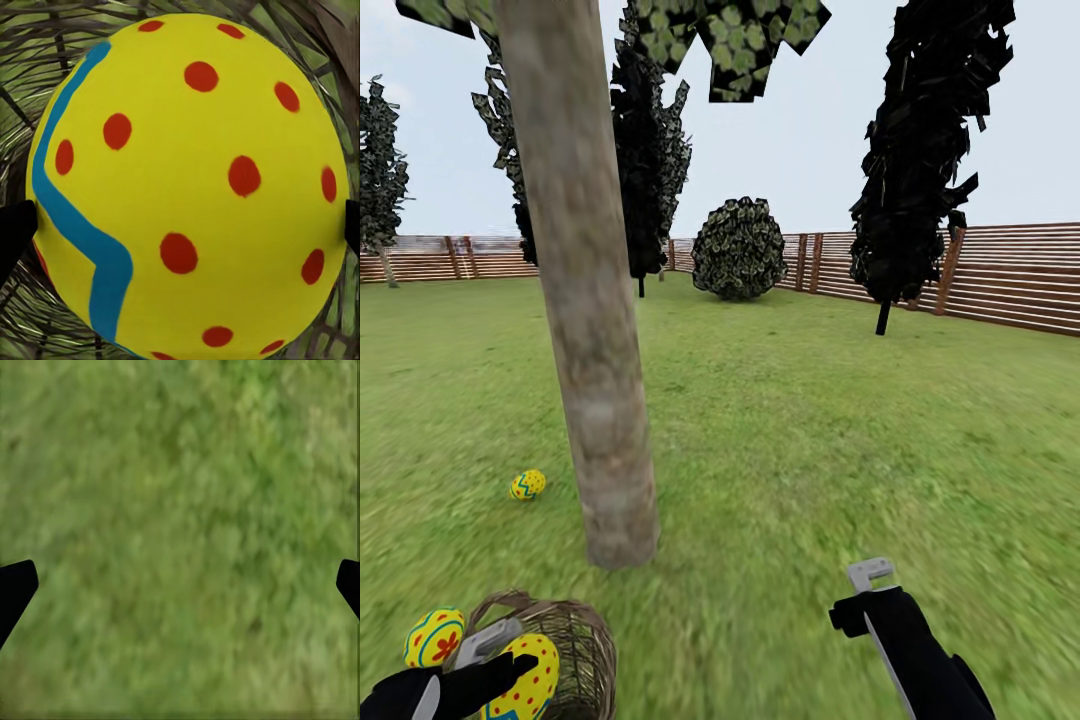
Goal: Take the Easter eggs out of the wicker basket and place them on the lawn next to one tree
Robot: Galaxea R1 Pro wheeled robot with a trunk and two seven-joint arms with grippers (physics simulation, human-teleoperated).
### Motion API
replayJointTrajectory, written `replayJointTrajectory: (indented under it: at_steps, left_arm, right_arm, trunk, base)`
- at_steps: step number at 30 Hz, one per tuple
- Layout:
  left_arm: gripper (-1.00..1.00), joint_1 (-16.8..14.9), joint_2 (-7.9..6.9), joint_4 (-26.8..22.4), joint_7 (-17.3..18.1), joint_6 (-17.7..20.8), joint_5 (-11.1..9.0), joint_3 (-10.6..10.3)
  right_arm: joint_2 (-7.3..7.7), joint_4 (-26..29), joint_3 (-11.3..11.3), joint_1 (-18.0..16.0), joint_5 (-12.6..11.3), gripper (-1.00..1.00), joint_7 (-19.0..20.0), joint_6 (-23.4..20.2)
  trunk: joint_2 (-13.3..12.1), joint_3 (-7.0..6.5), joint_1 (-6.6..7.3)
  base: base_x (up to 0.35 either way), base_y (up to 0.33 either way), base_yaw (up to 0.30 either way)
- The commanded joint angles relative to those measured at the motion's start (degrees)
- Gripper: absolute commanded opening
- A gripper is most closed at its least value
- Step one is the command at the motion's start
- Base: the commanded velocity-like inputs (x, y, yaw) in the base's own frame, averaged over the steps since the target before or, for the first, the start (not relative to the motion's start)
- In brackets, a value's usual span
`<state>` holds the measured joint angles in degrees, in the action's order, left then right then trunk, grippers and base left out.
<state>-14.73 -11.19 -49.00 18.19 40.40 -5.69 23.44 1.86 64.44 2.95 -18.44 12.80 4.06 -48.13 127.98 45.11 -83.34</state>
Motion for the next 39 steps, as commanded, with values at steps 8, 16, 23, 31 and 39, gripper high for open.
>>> replayJointTrajectory:
  at_steps: [8,16,23,31,39]
  left_arm:
    - [-1.0,0.0,0.29,0.0,-0.1,0.5,-0.3,0.0]
    - [-1.0,0.0,0.29,0.0,0.0,0.5,-0.4,0.0]
    - [-1.0,0.0,0.29,0.0,0.0,0.5,-0.5,0.0]
    - [-1.0,0.0,0.29,-0.2,0.0,0.5,-0.5,0.1]
    - [-1.0,0.0,0.33,-0.2,0.0,0.5,-0.3,0.0]
  right_arm:
    - [0.04,0.1,0.2,0.0,0.6,1.0,0.4,-0.3]
    - [0.01,0.2,0.3,0.0,0.7,1.0,0.4,-0.2]
    - [-0.02,0.2,0.4,0.0,0.6,1.0,0.5,-0.2]
    - [-0.1,-0.1,0.4,0.0,0.7,1.0,0.5,-0.2]
    - [-0.11,-0.1,0.4,0.0,0.6,1.0,0.5,-0.2]
  trunk:
    - [-3.2,-1.38,1.77]
    - [-6.4,-2.81,3.53]
    - [-9.2,-4.07,5.07]
    - [-12.4,-5.51,6.82]
    - [-15.6,-6.94,8.58]
  base:
    - [-0.093,-0.155,0.0]
    - [-0.156,-0.254,0.19]
    - [-0.153,-0.254,0.01]
    - [-0.017,-0.034,0.0]
    - [0.0,-0.253,0.0]
